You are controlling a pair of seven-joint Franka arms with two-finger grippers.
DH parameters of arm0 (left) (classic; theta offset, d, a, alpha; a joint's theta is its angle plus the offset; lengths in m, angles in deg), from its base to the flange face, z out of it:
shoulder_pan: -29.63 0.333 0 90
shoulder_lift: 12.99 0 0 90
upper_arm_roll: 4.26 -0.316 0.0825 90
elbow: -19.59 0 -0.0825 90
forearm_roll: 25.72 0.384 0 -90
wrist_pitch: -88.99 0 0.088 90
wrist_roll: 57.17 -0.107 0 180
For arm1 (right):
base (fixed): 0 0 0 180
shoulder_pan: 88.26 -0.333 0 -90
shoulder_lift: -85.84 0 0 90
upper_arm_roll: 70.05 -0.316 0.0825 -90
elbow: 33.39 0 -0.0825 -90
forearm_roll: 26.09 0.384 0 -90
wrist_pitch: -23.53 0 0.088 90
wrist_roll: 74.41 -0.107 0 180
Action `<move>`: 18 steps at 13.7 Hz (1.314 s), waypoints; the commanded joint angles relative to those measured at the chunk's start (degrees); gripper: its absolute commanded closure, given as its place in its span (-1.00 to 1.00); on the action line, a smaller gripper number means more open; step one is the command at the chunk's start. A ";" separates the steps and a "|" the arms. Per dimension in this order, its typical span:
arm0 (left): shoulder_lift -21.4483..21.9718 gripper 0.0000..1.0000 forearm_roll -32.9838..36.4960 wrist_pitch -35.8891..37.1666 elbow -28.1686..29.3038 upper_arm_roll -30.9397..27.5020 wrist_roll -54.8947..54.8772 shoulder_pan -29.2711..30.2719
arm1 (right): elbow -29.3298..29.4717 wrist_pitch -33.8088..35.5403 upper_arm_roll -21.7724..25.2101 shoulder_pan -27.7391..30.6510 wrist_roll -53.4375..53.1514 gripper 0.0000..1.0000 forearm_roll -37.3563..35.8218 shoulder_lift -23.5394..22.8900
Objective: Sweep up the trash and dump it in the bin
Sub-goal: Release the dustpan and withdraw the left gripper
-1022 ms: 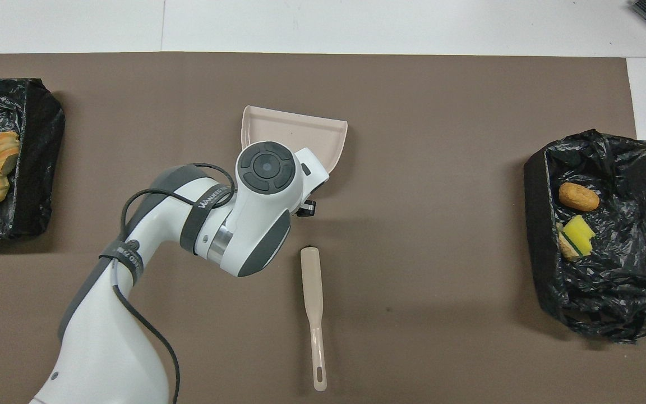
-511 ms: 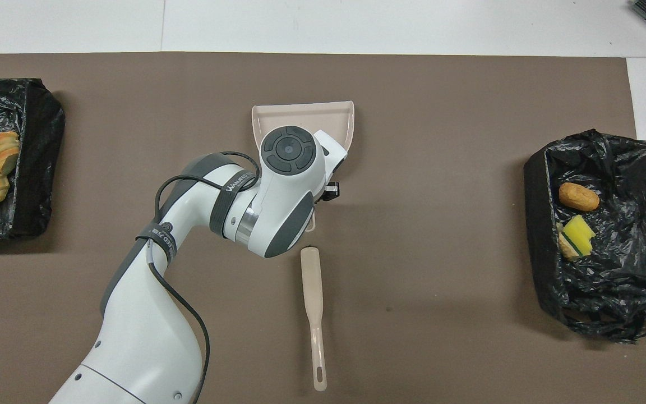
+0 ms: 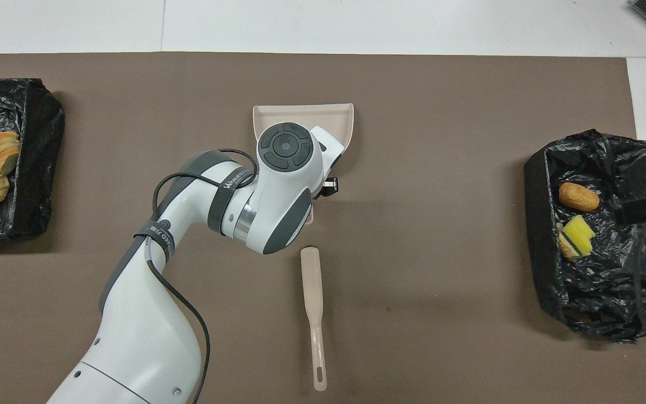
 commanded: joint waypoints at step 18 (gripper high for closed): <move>26.91 -1.00 6.15 23.18 1.04 -2.52 -48.92 33.08 | -3.14 -1.09 0.29 -1.53 -7.37 -1.00 0.56 1.58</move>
